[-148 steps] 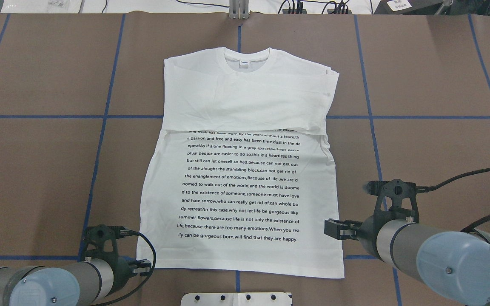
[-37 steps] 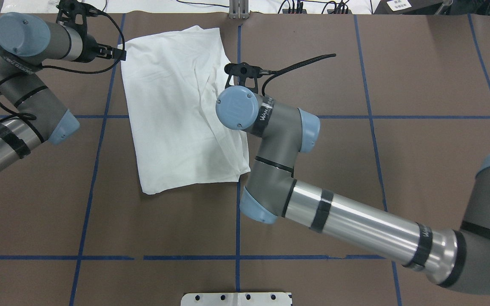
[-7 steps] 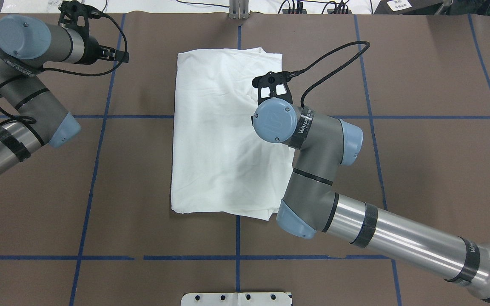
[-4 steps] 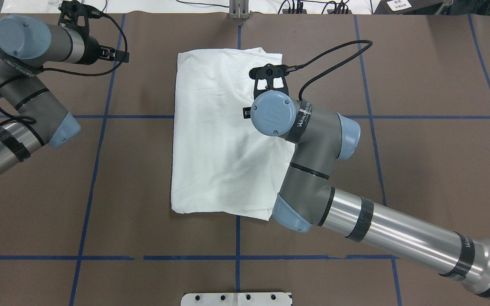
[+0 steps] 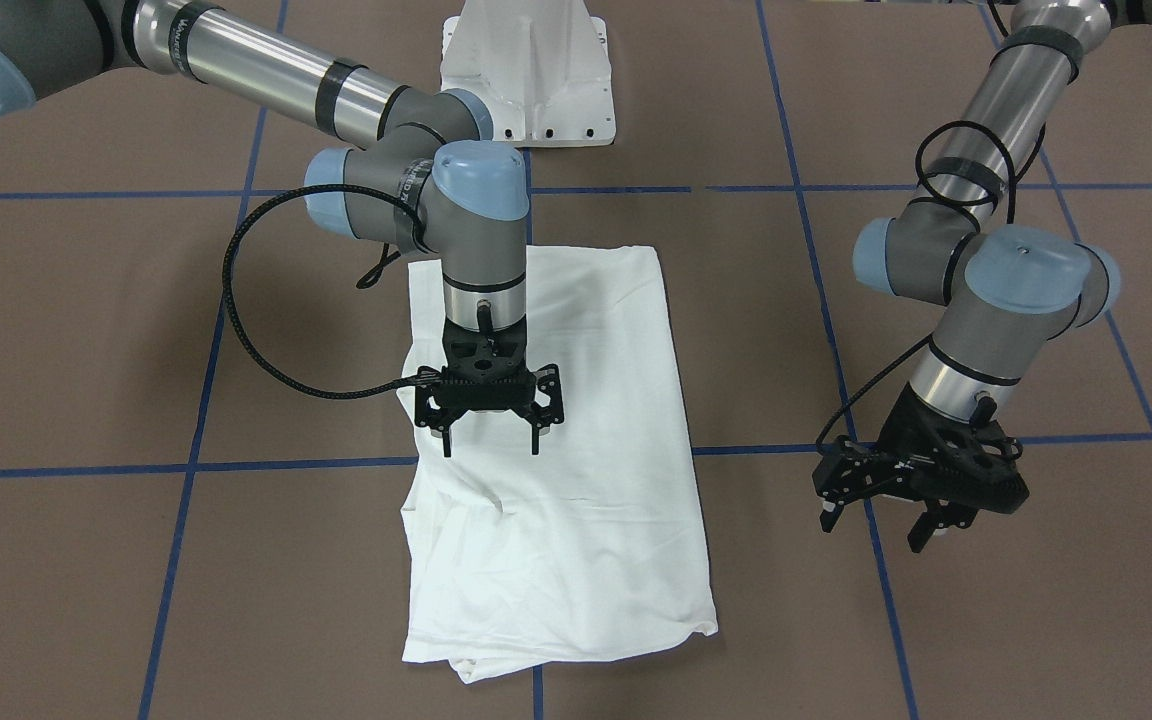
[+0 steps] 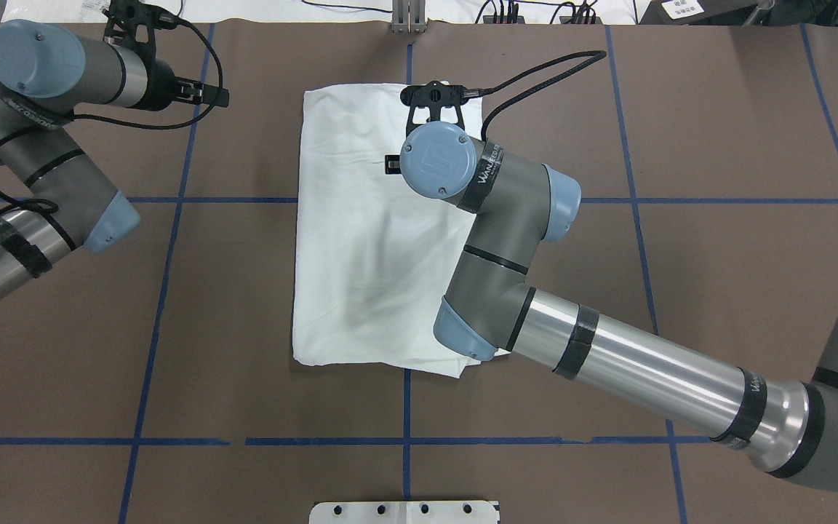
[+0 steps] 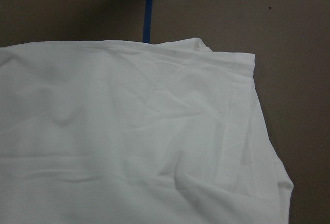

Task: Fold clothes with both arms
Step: 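Lower both grippers to the shirt's near corners, then grasp the near corners of the folded shirt with both grippers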

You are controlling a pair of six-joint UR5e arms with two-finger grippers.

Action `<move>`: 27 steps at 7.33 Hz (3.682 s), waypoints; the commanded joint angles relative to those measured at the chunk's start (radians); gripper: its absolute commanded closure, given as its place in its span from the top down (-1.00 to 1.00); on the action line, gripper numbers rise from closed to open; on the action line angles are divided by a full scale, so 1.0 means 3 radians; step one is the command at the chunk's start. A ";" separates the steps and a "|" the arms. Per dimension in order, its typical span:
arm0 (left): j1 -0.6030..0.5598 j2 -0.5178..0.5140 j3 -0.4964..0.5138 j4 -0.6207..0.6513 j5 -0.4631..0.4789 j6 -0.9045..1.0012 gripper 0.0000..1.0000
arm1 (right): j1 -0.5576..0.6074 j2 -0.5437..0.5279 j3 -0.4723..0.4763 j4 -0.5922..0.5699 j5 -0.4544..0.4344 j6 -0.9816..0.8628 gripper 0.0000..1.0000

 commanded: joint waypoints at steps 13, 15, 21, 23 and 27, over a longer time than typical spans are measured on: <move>0.2040 0.0840 -0.1790 0.0880 0.0824 -0.1976 1.00 | -0.0636 -0.1766 0.2167 -0.0003 -0.0216 0.0942 1.00; 0.2066 0.0840 -0.1759 0.0891 0.0824 -0.1976 0.86 | -0.0641 -0.1766 0.2157 -0.0003 -0.0252 0.0942 1.00; 0.2091 0.0768 -0.1759 0.1049 0.0814 -0.1960 -0.35 | -0.0657 -0.1761 0.2157 -0.0003 -0.0252 0.0942 1.00; 0.2086 0.0768 -0.1795 0.1054 0.0814 -0.1965 -1.00 | -0.0713 -0.1756 0.2146 -0.0003 -0.0247 0.1064 1.00; 0.2081 0.0768 -0.1830 0.1054 0.0819 -0.1970 -1.00 | -0.1050 -0.1558 0.2095 -0.0594 -0.0293 0.2597 0.94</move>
